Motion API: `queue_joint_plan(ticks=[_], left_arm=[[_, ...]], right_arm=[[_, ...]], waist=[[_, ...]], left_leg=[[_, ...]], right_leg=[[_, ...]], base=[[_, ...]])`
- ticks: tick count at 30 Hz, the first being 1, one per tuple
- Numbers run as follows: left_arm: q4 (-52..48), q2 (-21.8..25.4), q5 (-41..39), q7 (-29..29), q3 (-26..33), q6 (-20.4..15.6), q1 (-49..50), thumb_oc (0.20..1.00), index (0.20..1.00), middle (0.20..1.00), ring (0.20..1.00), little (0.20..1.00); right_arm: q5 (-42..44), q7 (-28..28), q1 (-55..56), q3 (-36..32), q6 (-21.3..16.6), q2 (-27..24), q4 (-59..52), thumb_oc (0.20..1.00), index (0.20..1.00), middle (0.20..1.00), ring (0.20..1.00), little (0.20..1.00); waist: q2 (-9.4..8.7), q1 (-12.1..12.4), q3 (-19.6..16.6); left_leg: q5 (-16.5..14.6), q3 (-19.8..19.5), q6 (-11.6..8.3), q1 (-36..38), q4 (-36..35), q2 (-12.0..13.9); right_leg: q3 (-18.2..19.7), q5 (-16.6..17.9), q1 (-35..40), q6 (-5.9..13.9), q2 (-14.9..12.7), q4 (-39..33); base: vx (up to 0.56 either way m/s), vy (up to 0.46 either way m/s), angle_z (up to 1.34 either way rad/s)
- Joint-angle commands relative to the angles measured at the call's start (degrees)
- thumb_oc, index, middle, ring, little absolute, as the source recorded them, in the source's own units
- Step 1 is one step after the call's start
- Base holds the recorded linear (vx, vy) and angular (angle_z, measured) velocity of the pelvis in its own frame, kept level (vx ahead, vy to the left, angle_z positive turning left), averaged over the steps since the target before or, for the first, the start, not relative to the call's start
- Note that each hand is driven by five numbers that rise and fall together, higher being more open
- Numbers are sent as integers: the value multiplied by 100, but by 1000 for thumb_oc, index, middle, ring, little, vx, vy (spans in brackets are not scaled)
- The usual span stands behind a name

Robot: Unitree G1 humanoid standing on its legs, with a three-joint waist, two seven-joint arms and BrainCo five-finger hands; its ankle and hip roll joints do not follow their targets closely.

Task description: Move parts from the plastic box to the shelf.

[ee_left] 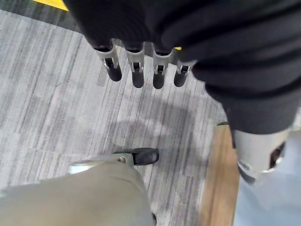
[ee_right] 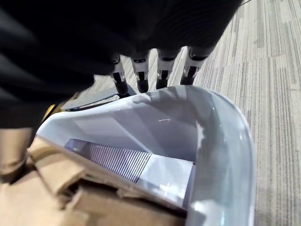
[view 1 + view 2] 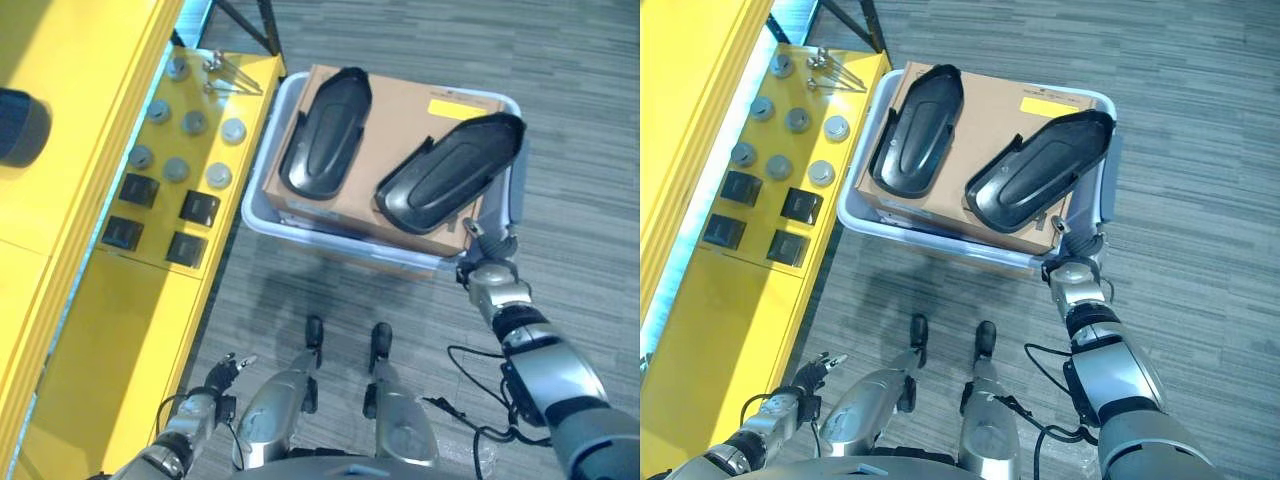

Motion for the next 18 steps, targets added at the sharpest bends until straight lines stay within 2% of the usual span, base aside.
queue_joint_plan(ticks=[1, 2, 4, 6, 10, 11, 12, 14, 18], left_arm=[[307, 80, 66, -63, -214, -26, -170, 1000, 1000, 1000, 1000, 1000], [325, 94, 98, -74, -196, -10, -155, 1000, 1000, 1000, 1000, 1000], [332, 106, 141, -92, -163, 19, -150, 1000, 1000, 1000, 1000, 1000], [316, 97, 178, -83, -129, 34, -103, 1000, 1000, 1000, 1000, 1000], [324, 35, 191, -39, -101, -48, -22, 1000, 1000, 1000, 1000, 1000], [318, 21, 179, -24, -98, -84, -5, 1000, 1000, 1000, 1000, 1000], [280, 4, 174, 3, -101, -129, 37, 1000, 1000, 1000, 1000, 1000], [242, -8, 162, 38, -83, -137, 58, 1000, 1000, 1000, 1000, 1000], [175, -17, 122, 94, -38, -95, 83, 1000, 1000, 1000, 1000, 1000]], right_arm=[[638, 1182, -211, 367, -65, 146, 92, 200, 200, 200, 200, 200], [606, 1449, -236, 308, -167, 169, 60, 200, 200, 200, 200, 200], [471, 1518, -247, 303, -134, 170, 4, 200, 200, 200, 200, 200], [508, 1602, -145, 324, -263, 157, -97, 200, 200, 200, 200, 200], [575, 1308, -12, 233, -586, 142, -276, 200, 200, 200, 200, 200], [662, 1133, 45, 168, -771, 133, -362, 677, 677, 677, 677, 677], [447, 825, 165, 58, -1053, 118, -692, 1000, 1000, 1000, 1000, 1000], [212, 516, 258, 12, -1311, 77, -1121, 1000, 1000, 1000, 1000, 1000], [-157, 68, 310, -69, -1410, 5, -1872, 1000, 1000, 1000, 1000, 1000]], waist=[[-238, 191, -62], [-260, 202, -70], [-277, 203, -82], [-295, 190, -96], [-330, 147, -139], [-344, 127, -152], [-364, 78, -176], [-383, 23, -190], [-411, -66, -201]], left_leg=[[-545, -104, -337, 38, 372, 260], [-550, -112, -342, 50, 373, 264], [-556, -109, -344, 61, 379, 267], [-553, -85, -342, 89, 378, 280], [-564, -42, -346, 174, 353, 300], [-569, -30, -349, 201, 344, 309], [-574, -5, -357, 243, 323, 324], [-574, 30, -361, 280, 306, 342], [-587, 72, -356, 321, 306, 357]], right_leg=[[-21, -474, -57, 299, -731, 448], [-31, -486, -54, 302, -731, 467], [-34, -496, -49, 302, -730, 481], [-37, -500, -37, 299, -730, 500], [-12, -501, 26, 296, -708, 488], [-6, -496, 52, 299, -701, 471], [13, -481, 70, 311, -689, 452], [35, -459, 79, 324, -681, 437], [101, -452, 83, 328, -650, 432]], base=[[10, -12, 4], [0, 0, 0], [0, 0, 0], [15, 4, -1], [0, 0, 0], [0, 0, 0], [0, 0, 0], [0, 0, 0], [0, 3, -5]])
